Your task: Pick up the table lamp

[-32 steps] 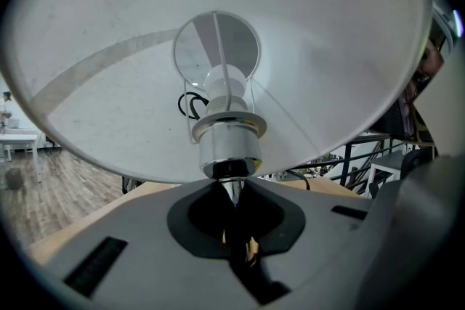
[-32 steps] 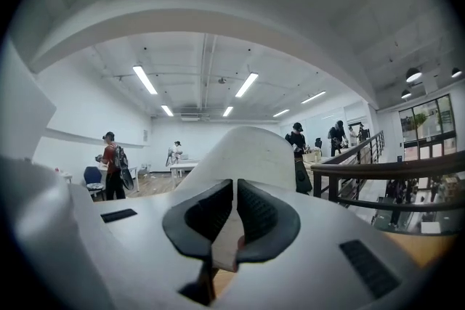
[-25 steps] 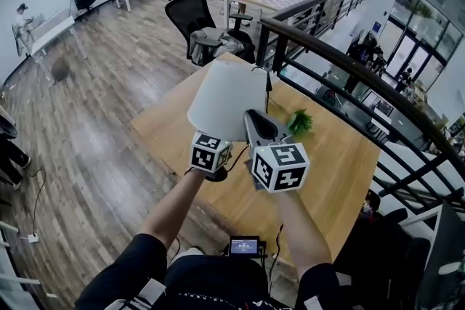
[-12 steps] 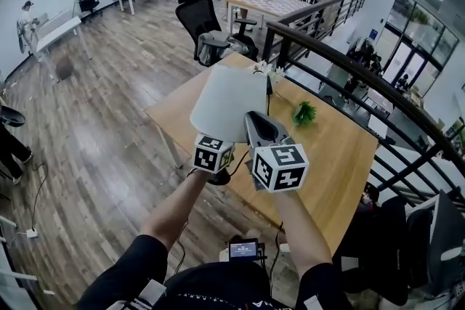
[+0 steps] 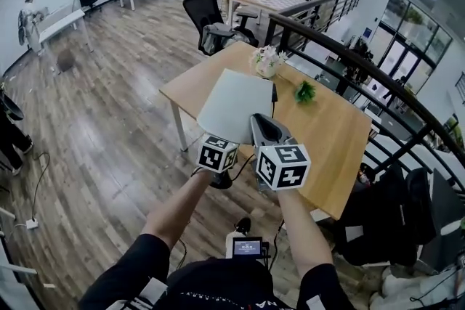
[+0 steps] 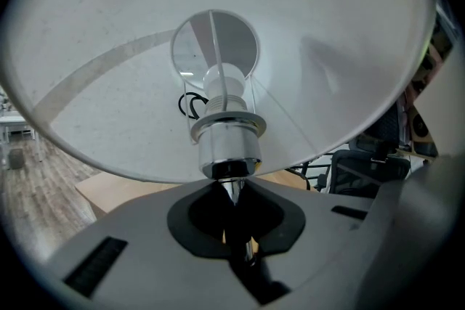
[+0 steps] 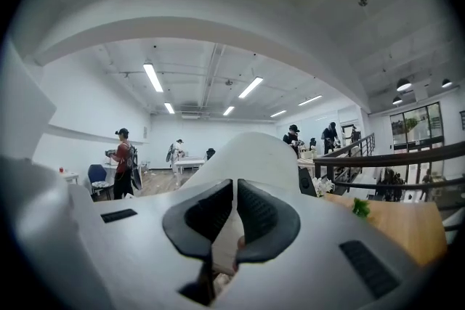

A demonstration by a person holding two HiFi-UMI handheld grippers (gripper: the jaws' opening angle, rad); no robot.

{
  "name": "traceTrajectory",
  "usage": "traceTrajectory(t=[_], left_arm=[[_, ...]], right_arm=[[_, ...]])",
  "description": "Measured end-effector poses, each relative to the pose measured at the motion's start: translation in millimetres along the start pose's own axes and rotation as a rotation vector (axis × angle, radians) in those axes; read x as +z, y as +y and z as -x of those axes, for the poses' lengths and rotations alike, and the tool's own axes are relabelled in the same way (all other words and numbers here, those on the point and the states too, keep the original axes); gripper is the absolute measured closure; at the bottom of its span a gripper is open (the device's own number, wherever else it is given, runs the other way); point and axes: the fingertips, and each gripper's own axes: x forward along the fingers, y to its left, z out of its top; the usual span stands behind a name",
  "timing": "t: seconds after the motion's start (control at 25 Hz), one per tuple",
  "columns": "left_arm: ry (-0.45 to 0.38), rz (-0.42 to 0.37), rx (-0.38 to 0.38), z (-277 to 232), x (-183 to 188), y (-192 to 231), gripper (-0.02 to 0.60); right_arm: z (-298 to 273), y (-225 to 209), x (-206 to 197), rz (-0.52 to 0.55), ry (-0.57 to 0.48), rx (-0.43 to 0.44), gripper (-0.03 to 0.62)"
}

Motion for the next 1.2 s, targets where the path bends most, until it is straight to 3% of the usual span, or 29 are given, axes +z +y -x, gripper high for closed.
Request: traceTrajectory(t=[0.2,0.4,0.68,0.92,1.2], left_arm=[[0.015,0.004,-0.03,39,-26,-42,0.551],[0.025,0.014,-0.055,44,-44,-71,0.551],[0.028,0.02,-0.059,49,-42,-100,0.551],[0.027,0.004,-0.052,23,-36,-141,0.55],[0.024,0.005,-0.035,19,-31,-155,0.549]], right_arm=[[53,26,-15,-0.003,0.02,-0.028,0.551],[82,24,-28,0.003,0.034,-0.038,0.551],[110,18,-23,0.003,0.037,-0.031,0.551],[141,-22,-22,-0.003,0.02,-0.023,0.551],[153,-32,-17,0.002,0.021,-0.005,0.551]])
